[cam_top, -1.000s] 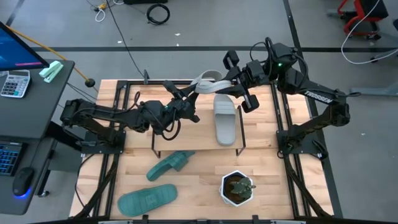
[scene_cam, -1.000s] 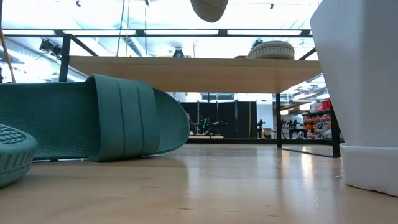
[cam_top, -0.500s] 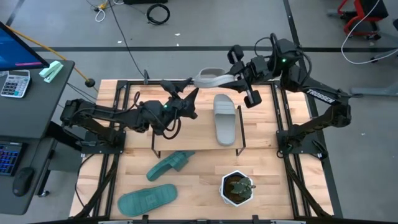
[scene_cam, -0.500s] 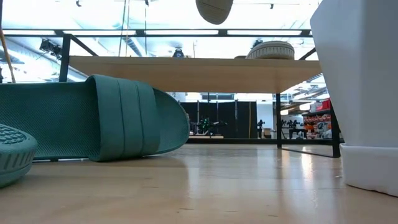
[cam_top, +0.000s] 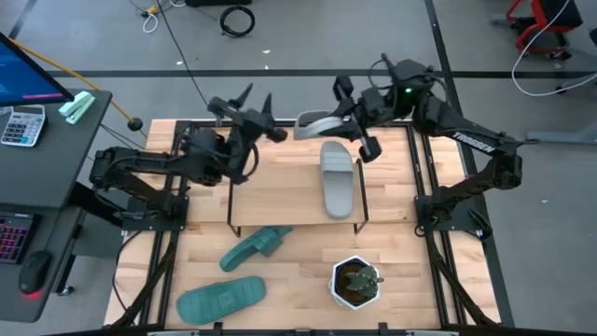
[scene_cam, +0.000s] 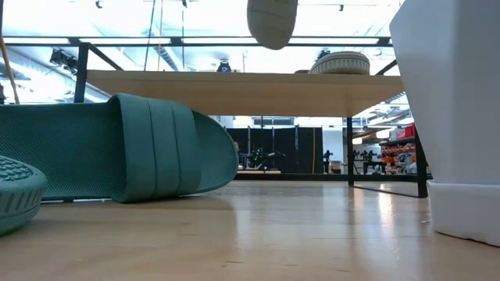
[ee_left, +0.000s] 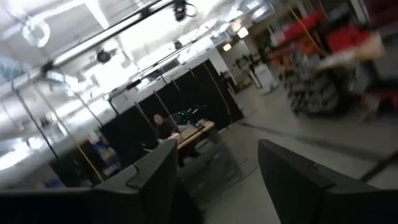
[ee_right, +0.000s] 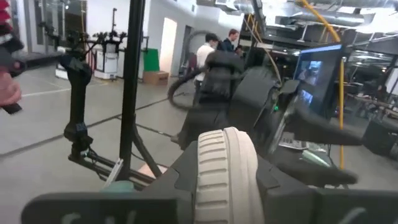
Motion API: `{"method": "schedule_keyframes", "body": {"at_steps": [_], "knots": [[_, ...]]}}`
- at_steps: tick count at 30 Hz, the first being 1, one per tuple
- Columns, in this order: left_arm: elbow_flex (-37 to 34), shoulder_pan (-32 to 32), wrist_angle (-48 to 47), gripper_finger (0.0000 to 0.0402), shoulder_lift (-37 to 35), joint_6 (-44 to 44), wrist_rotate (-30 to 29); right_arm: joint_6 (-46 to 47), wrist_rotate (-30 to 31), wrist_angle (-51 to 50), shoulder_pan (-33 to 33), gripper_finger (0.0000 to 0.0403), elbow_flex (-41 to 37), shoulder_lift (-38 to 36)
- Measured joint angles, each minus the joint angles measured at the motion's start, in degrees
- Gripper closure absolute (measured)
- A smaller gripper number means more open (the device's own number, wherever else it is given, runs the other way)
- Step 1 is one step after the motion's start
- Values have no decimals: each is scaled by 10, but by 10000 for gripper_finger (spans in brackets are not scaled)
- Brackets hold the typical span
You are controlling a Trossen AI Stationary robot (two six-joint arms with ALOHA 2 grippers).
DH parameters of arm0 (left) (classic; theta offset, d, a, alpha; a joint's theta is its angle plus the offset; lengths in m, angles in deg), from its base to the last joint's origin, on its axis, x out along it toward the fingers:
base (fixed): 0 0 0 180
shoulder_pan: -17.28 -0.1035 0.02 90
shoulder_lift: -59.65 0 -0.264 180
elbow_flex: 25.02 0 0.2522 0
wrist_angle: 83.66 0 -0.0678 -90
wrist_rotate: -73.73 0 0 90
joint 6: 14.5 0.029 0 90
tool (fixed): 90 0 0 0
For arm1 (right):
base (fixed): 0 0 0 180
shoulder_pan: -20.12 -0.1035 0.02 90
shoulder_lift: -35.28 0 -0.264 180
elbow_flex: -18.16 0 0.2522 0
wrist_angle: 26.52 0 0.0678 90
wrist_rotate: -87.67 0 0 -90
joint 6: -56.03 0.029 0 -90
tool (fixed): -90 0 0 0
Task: Pick and place slides into the shelf
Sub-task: Put the gray slide on the shelf
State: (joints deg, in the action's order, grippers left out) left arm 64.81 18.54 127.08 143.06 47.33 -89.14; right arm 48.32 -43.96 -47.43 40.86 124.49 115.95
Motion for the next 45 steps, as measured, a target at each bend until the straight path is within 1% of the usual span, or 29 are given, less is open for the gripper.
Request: {"method": "schedule_keyframes", "body": {"at_steps": [3, 5, 7, 10, 12, 17, 24, 27, 30, 32, 34, 37, 40, 44, 45], "knots": [[19, -13, 40, 193, -1, -51, 19, -16, 3, -4, -2, 334, 0, 21], [32, -19, 41, 203, -2, -77, 36, -40, 8, -20, -3, 334, 0, 35], [48, -19, 34, 211, -1, -77, 40, -76, 18, -40, -9, 334, -1, 44], [65, -17, 39, 221, -4, -52, 43, -148, 45, -71, -22, 334, -1, 51], [70, -16, 36, 226, -7, -39, 42, -175, 62, -78, -34, 334, -1, 58], [80, -16, 37, 229, -15, -35, 42, -182, 96, -82, -49, 334, -1, 75], [81, -1, 31, 224, -25, -42, 45, -193, 113, -97, -52, 335, -2, 100], [82, 23, -6, 227, -35, -38, 43, -192, 120, -100, -51, 335, -2, 110], [82, 62, -109, 232, -52, -58, 26, -191, 119, -100, -46, 335, -2, 116], [81, 88, -183, 236, -68, -105, -2, -191, 119, -101, -44, 335, -2, 116], [81, 109, -251, 242, -83, -179, -24, -190, 119, -98, -42, 335, -2, 114], [81, 144, -356, 253, -109, -295, -24, -191, 118, -99, -39, 335, -2, 112], [81, 169, -467, 270, -132, -425, 5, -191, 117, -99, -34, 335, -2, 110], [81, 179, -655, 295, -152, -659, 108, -190, 117, -100, -30, 335, -2, 109], [81, 179, -701, 301, -152, -708, 123, -190, 117, -100, -29, 335, -2, 109]]}}
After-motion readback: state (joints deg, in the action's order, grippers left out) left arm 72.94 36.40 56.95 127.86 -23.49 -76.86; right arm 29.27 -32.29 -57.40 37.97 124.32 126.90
